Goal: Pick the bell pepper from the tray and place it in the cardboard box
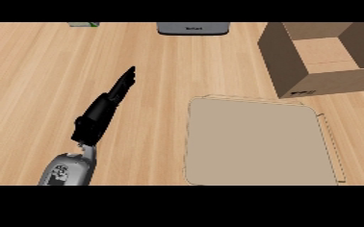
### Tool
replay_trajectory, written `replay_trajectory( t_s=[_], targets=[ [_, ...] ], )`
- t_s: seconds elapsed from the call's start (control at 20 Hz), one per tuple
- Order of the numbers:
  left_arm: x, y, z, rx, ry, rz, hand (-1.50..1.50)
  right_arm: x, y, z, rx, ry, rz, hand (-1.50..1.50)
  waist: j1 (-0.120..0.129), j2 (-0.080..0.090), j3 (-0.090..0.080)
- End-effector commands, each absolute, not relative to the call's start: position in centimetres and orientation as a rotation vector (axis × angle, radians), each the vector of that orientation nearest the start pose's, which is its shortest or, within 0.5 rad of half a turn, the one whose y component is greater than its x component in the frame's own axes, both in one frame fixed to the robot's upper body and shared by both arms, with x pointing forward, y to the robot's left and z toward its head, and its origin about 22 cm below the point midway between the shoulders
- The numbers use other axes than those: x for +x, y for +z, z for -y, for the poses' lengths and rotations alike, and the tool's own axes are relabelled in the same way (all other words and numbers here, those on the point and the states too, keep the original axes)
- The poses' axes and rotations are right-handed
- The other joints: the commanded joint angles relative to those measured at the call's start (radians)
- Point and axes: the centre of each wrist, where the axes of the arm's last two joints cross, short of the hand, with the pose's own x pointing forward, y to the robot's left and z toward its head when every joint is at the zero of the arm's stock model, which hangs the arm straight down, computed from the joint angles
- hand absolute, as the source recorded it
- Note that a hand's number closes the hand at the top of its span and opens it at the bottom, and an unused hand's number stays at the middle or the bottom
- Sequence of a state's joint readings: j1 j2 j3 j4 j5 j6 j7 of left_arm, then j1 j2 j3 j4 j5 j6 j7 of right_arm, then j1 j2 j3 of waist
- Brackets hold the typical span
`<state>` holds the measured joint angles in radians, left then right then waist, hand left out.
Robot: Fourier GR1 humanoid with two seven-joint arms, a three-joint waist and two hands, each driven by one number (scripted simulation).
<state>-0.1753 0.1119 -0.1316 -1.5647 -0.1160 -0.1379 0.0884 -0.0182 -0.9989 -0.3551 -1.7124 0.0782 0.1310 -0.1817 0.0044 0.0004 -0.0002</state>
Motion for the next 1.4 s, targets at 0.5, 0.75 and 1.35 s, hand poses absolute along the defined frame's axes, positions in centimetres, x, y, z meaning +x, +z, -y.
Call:
replay_trajectory(
  t_s=[0.5,0.75,1.35],
  targets=[
    [28.9,4.9,-20.6,-0.065,-0.467,1.598,0.0,31.9,24.5,43.1,-0.945,0.758,1.756,1.5,0.014,0.004,0.0],
    [28.6,2.5,-20.3,-0.038,-0.476,1.597,0.0,34.9,23.2,43.1,-1.022,0.792,1.71,1.5,0.016,0.006,0.0],
    [28.4,2.8,-19.6,-0.069,-0.472,1.599,0.0,40.7,16.3,41.1,-1.096,0.886,1.565,1.5,0.043,0.015,0.001]
  ],
)
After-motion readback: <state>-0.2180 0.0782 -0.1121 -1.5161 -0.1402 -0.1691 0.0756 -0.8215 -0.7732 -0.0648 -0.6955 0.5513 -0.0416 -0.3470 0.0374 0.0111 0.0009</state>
